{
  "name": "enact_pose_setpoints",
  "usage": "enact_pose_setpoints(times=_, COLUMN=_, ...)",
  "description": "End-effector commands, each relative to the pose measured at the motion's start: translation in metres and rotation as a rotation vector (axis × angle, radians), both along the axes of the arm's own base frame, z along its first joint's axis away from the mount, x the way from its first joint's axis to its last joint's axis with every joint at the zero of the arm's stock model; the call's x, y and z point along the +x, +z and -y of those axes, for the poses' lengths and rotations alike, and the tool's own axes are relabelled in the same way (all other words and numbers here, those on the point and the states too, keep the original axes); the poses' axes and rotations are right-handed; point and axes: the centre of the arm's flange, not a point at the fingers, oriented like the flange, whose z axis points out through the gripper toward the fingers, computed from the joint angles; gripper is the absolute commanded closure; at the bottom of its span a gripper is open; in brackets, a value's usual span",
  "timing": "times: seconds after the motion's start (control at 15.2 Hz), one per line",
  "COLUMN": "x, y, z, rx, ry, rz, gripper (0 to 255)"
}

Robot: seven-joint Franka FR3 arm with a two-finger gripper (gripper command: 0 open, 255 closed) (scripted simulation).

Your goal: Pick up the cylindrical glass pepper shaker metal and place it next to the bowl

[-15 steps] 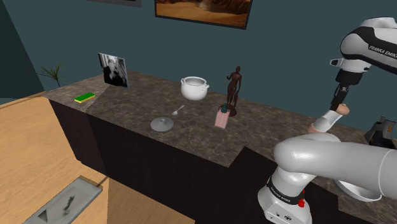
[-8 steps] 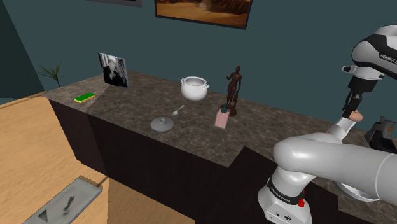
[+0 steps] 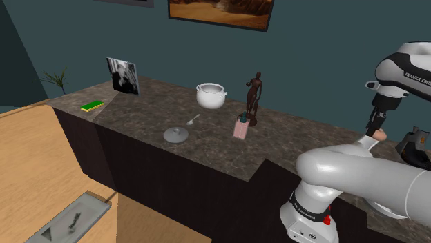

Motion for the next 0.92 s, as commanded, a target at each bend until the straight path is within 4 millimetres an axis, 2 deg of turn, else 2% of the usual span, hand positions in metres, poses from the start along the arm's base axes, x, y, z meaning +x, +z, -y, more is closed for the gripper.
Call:
enact_pose_setpoints(times=0.0, x=0.000, y=-0.011, z=0.002, rx=0.000, ry=0.000, rz=0.000, gripper=255)
enact_pose_setpoints(times=0.86, x=0.000, y=-0.079, z=0.002, rx=0.000, ry=0.000, rz=0.000, gripper=255)
